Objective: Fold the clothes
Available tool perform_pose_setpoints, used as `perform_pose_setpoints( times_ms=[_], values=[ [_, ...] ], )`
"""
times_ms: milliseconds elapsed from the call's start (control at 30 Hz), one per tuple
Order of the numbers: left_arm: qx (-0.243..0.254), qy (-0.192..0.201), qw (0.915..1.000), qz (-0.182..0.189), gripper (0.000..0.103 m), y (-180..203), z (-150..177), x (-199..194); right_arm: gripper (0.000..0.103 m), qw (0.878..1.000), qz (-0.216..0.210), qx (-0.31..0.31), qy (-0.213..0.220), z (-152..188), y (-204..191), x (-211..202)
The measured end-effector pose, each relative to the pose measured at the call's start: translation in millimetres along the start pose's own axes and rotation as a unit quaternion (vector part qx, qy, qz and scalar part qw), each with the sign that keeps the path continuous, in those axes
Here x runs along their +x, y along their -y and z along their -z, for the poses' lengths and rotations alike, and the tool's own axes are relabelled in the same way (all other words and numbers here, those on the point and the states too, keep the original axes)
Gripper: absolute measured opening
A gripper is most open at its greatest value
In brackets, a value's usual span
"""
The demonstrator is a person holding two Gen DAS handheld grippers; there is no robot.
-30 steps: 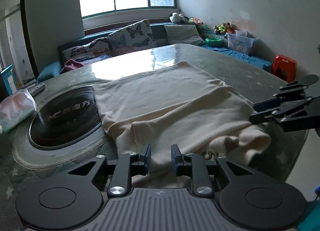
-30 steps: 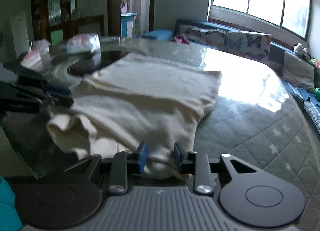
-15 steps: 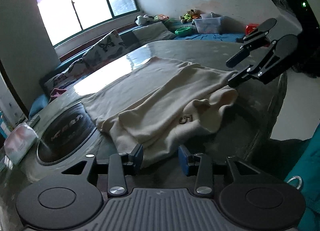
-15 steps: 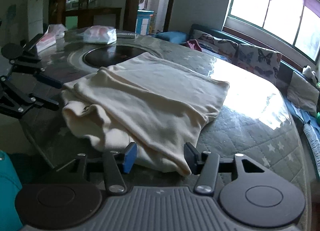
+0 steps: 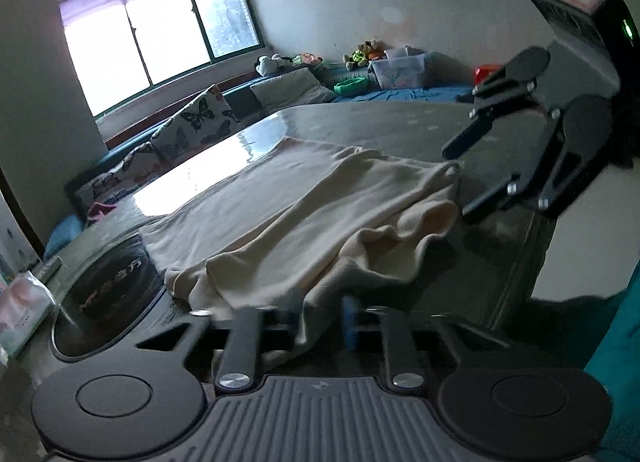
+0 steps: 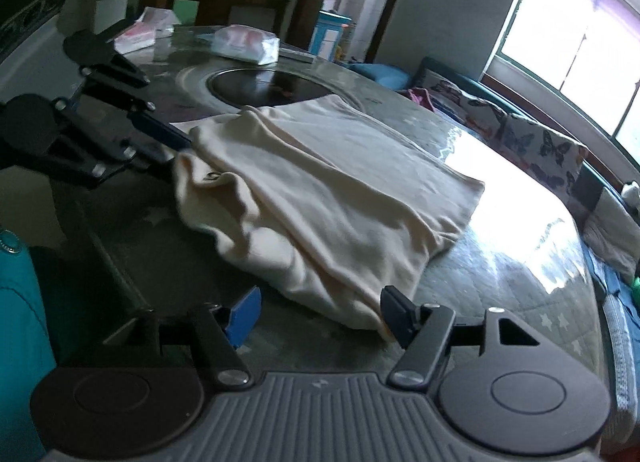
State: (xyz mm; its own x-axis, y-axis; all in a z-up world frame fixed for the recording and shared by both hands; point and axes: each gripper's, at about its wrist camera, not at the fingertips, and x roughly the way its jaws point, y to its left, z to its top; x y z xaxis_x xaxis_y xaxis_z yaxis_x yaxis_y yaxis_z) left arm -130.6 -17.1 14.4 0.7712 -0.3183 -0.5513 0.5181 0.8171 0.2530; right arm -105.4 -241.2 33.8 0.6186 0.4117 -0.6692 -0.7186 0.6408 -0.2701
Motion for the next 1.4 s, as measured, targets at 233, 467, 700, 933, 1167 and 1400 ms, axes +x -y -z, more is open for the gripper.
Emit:
perform_pose_setpoints(
  times_ms=[233,467,700,933,1167,1400],
  values=[
    [-0.06,0.011,0.9981,0.007,0.01,-23.3,-14.3,3.3,0.068,1.0,-0.015,-0.016,0.015,-7.2,-5.0,8.8],
    [-0.089,0.008,0.9959,0.014,0.01,-41.7,-26.5,15.6,0.053,0.999,-0.027,-0.008,0.031,-16.4,-0.4,25.2],
    [-0.103,-0.003,0.9945,0.017,0.014,-50.0,-26.2,22.8,0.02,0.997,-0.06,0.03,0.026,-29.1,15.0,39.1],
    [-0.081,-0.002,0.9967,0.004,0.021,-46.0,-9.2,9.0,0.015,0.993,-0.081,0.077,0.037,-47.8,40.1,37.2],
    [-0.031,-0.001,0.9993,-0.019,0.026,-36.4,6.3,2.2,0.014,0.991,-0.082,0.095,0.052,-59.5,52.5,32.8],
    [-0.003,0.002,0.9993,-0.038,0.021,-32.5,10.9,2.5,0.012,0.988,-0.075,0.115,0.064,-55.1,49.0,30.0]
  ],
)
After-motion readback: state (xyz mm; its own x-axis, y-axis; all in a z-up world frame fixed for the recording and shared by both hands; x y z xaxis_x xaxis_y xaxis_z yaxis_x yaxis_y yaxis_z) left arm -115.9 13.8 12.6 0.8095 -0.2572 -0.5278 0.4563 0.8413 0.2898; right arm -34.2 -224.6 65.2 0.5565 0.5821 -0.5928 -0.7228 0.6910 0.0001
